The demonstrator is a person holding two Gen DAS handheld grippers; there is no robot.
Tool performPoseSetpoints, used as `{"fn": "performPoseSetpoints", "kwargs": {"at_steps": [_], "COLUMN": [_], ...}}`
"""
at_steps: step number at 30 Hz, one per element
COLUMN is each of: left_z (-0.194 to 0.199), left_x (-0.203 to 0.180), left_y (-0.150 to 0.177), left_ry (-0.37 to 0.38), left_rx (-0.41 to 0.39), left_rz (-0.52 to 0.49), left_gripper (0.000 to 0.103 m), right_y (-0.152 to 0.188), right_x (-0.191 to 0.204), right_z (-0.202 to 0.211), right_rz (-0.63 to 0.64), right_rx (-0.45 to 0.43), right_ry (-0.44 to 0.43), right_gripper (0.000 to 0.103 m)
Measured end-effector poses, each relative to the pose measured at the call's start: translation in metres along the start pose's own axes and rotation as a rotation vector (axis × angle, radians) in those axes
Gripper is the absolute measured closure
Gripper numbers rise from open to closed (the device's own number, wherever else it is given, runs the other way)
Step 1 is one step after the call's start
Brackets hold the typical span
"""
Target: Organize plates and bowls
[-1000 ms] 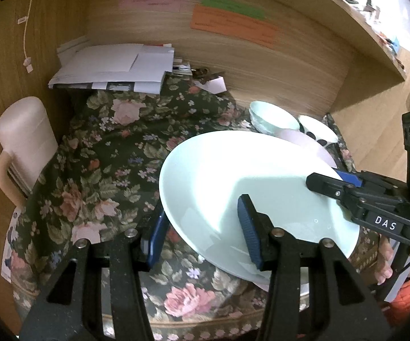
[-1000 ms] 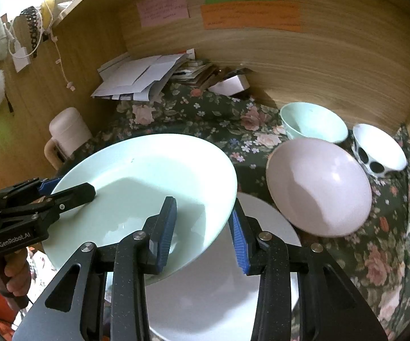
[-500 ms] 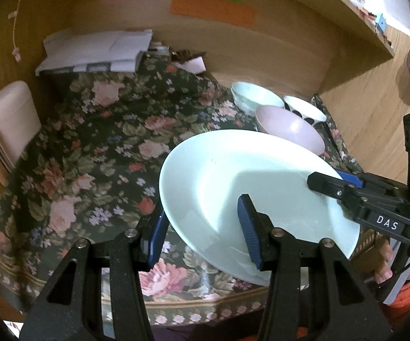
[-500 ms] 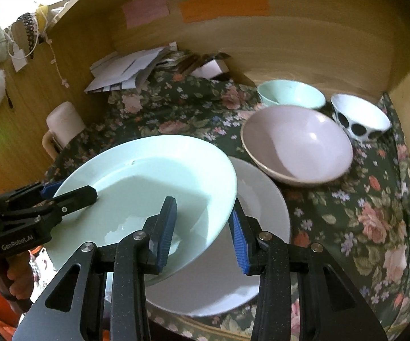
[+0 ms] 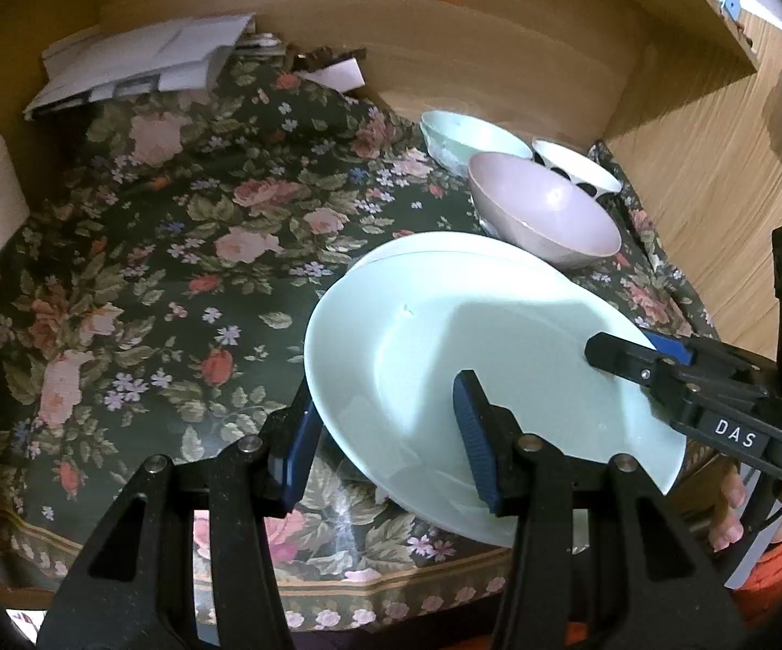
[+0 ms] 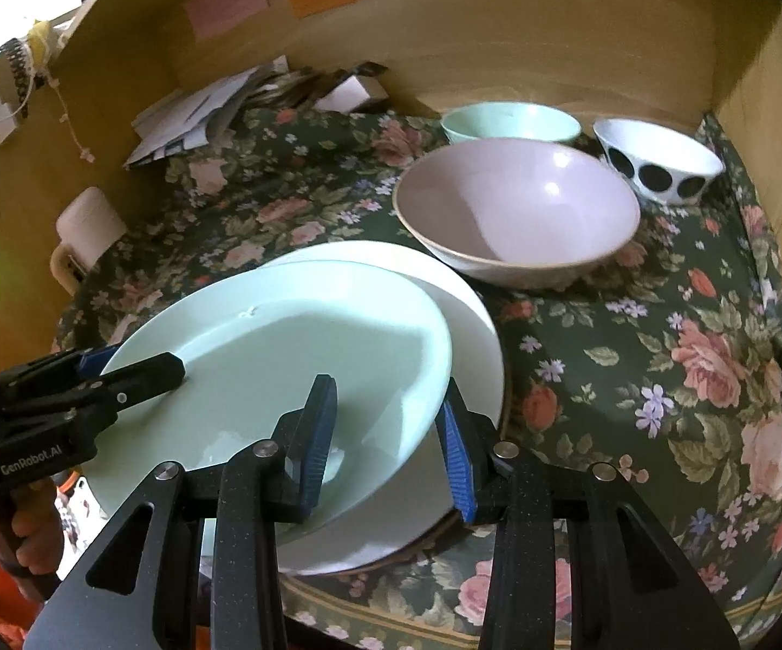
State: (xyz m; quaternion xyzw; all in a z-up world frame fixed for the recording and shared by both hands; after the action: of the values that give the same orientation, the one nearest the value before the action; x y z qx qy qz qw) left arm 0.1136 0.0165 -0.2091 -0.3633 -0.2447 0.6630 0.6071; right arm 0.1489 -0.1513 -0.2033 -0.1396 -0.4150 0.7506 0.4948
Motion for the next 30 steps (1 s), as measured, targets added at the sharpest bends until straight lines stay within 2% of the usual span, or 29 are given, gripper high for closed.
{"fn": "performPoseSetpoints", "kwargs": {"at_steps": [14, 19, 30], "left_z": [-0.019, -0.031, -0.034], "left_x": [0.005, 0.013, 0.009], "left_y": [-0.001, 0.005, 0.004], "left_ry": [-0.034, -0.016, -0.006], "left_rx": [0.019, 0.075, 0.078], "left_rz": [-0.017, 0.021, -0.002], "left_gripper": [0.055, 0.055, 0.055], "right_y": [0.004, 0.003, 0.002], "right_x": [-0.005, -0.005, -0.008], "right_z": [-0.015, -0.018, -0.011], "right_rz": [-0.015, -0.01, 0.008], "right_rx": [0.027, 0.026, 0.025], "right_ry": [-0.014, -0.013, -0.007], "right_gripper": [0.069, 0.069, 0.069]}}
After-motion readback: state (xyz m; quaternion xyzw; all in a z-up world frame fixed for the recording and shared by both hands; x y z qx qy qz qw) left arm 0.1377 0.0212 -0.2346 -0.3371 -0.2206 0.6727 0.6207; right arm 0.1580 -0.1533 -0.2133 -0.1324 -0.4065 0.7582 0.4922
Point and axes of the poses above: each gripper's, at about its wrist camera, not at the fingertips, and z roughly against the way its jaws point, x to its left, y to its underside, the point moved 5 cm from there along -z, roughly the way its jaws point, and after that the axes turned 11 degrees about -x, right-handed, at the moved point
